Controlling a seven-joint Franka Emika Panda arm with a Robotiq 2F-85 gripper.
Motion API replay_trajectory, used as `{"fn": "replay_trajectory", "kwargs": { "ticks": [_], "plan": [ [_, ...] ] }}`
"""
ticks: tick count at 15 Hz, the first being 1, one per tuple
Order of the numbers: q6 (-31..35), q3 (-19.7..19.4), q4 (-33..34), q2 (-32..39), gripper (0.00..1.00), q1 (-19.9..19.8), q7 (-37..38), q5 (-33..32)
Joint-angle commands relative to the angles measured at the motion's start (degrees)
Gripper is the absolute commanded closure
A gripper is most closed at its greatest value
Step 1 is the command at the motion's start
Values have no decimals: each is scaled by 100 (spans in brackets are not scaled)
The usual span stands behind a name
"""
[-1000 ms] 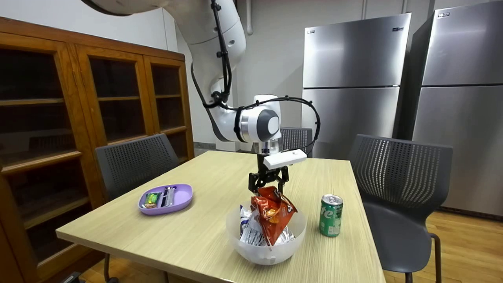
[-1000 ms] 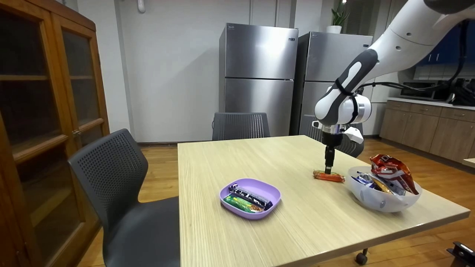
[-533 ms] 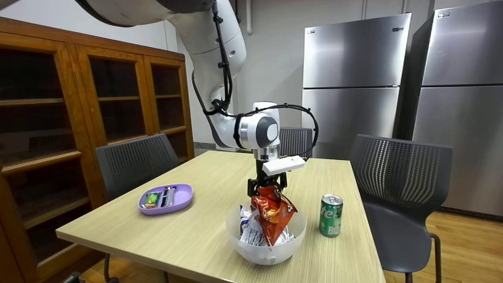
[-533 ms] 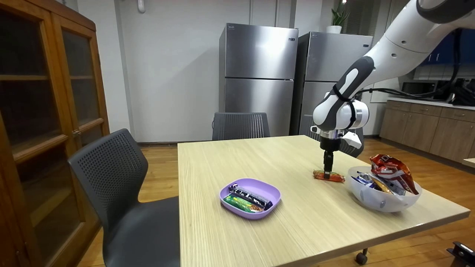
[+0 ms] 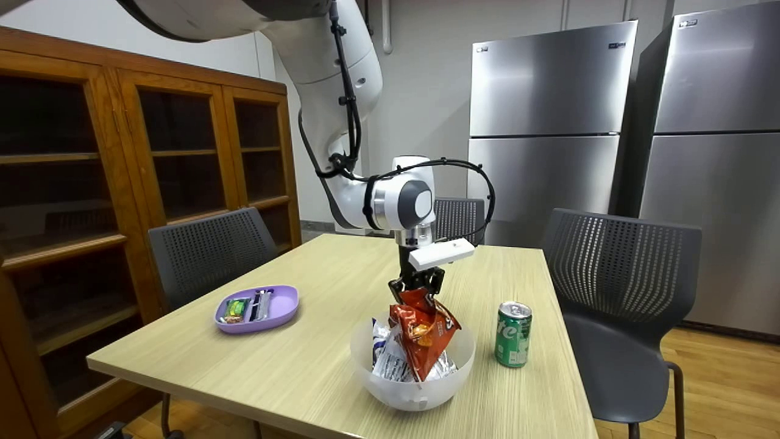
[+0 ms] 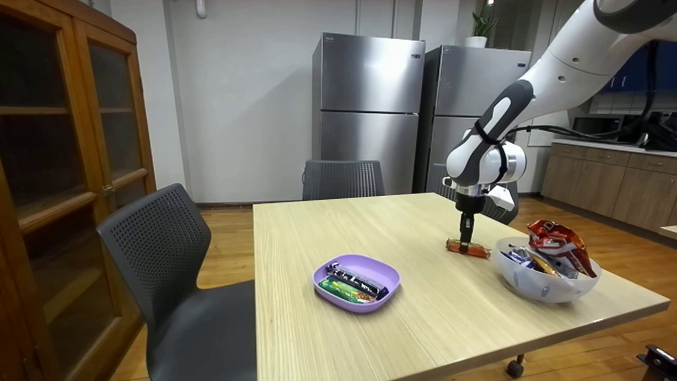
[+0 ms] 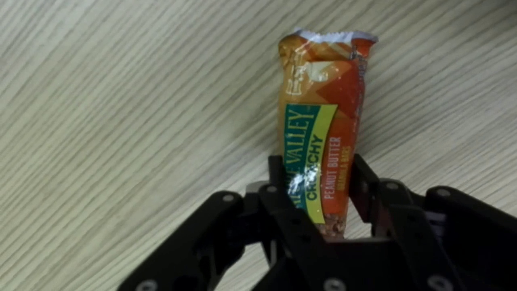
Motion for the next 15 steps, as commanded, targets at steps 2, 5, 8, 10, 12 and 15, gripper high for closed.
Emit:
{"fn": "replay_trajectory", "kwargs": {
  "ticks": [2,5,8,10,12,15],
  "plan": [
    [73,59,1,-141,83,-3,-4,159],
    [20,130,-51,-320,83,-30,-9,269],
    [-10,150,-112,-525,83,19,18,313],
    [-15,176,-135,-649,83,56,46,336],
    [-57,202,-153,-765,83,117,98,371],
    [-222,188,-175,-930,83,311,297,411]
  ]
}}
